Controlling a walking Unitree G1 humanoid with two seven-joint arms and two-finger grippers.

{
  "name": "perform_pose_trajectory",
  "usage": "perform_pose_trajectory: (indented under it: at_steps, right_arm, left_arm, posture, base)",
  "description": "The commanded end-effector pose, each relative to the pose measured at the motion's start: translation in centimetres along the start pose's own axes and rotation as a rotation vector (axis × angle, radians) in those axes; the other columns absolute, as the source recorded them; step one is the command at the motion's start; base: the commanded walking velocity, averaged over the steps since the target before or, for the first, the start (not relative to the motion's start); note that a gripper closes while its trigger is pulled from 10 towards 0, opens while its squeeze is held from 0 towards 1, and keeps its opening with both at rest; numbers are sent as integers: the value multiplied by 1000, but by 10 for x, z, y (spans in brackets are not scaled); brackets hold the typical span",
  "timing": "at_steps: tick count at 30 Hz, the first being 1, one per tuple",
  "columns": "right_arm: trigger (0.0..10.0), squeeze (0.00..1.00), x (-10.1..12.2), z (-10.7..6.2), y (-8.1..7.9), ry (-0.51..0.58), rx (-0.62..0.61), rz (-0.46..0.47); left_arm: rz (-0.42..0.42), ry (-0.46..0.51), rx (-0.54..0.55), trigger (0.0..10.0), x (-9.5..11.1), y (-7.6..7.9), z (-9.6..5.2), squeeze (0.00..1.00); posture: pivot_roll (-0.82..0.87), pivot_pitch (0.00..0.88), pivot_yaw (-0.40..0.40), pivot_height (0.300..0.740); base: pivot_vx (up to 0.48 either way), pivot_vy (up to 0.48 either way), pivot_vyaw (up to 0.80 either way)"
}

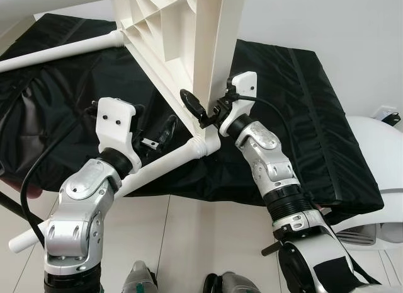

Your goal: Building children table

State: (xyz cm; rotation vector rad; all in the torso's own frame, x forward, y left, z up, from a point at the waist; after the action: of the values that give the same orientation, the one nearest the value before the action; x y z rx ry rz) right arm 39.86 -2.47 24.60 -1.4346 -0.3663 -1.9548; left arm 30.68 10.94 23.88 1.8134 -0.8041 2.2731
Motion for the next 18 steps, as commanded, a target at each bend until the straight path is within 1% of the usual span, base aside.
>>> perform_pose_trajectory:
  at_steps: [1, 14, 18]
  right_arm:
    - [10000, 0, -1, 0, 1, 2, -7, -10]
    - [10000, 0, -2, -2, 4, 4, -15, -12]
    - [10000, 0, -4, -6, 7, 2, -16, -7]
  left_arm:
    - [-2, -11, 44, 10000, 0, -2, -1, 0]
    - [-4, -12, 39, 10000, 2, -1, 0, 0]
    - [3, -16, 39, 10000, 1, 0, -1, 0]
  posture:
    - [151, 77, -146, 740]
    - [147, 78, -143, 740]
    - [144, 78, -142, 740]
  base:
    - [0, 0, 0]
    - [0, 0, 0]
    - [0, 0, 0]
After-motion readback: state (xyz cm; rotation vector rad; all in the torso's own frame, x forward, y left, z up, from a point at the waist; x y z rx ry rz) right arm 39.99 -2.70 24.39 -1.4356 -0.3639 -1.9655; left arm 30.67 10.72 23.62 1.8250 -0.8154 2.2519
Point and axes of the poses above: a point about 5 cm out from each wrist's last joint towards the gripper, its own z axis pointing out of the wrist towards the gripper, its own x axis along the axis of the wrist's last joint, y = z × x, the point moved 6 cm from there along z, pointing out of the wrist towards the gripper, and after that the axes turned 12 degrees about z, right-handed, at the moved point
